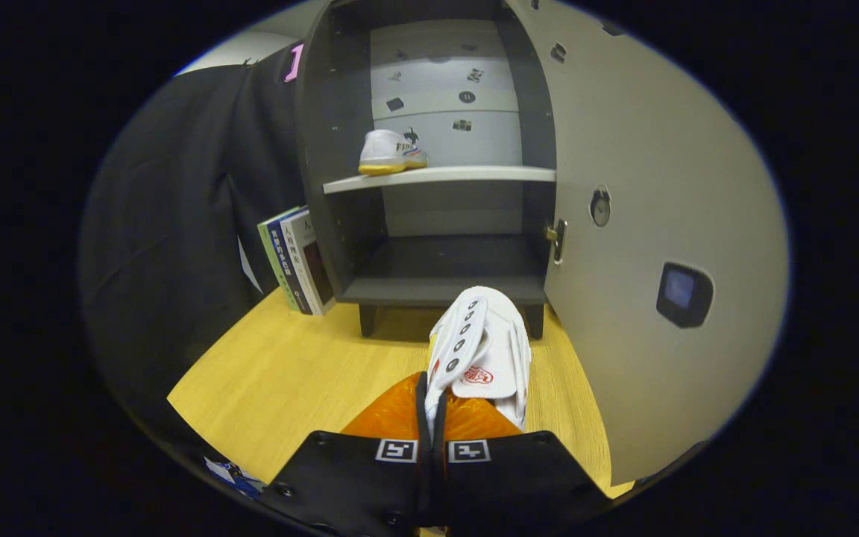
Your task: Open the shoe cabinet door, grab the shoes and put them into the shoe cabinet, then close the shoe cabinet door.
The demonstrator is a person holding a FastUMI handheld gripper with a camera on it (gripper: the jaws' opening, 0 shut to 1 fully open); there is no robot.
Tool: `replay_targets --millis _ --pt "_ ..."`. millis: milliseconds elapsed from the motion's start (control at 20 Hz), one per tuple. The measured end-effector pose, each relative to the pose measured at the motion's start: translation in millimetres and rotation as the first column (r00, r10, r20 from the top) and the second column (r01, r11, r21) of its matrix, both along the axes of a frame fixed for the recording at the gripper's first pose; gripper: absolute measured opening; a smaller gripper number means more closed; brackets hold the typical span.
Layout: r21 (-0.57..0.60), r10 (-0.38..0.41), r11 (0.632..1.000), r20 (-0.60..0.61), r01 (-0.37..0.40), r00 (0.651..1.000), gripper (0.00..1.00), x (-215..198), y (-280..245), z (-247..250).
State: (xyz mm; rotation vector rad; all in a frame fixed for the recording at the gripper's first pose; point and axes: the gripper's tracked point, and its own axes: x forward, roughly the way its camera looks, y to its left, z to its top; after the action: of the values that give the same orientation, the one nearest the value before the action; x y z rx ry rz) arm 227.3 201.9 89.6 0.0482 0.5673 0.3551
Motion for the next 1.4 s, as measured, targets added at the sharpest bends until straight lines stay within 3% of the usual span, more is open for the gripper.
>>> replay_targets --millis 750,1150,1400 --pt "0.011 0.029 0.999 0.268 -0.033 0.963 0.01 162 35 134" --pt "-0.041 0.031 0.999 0.28 -0.021 0.959 0.01 271 58 148" --pt "-0.125 0.064 0.992 0.269 -0.031 0.961 0.01 315 75 136"
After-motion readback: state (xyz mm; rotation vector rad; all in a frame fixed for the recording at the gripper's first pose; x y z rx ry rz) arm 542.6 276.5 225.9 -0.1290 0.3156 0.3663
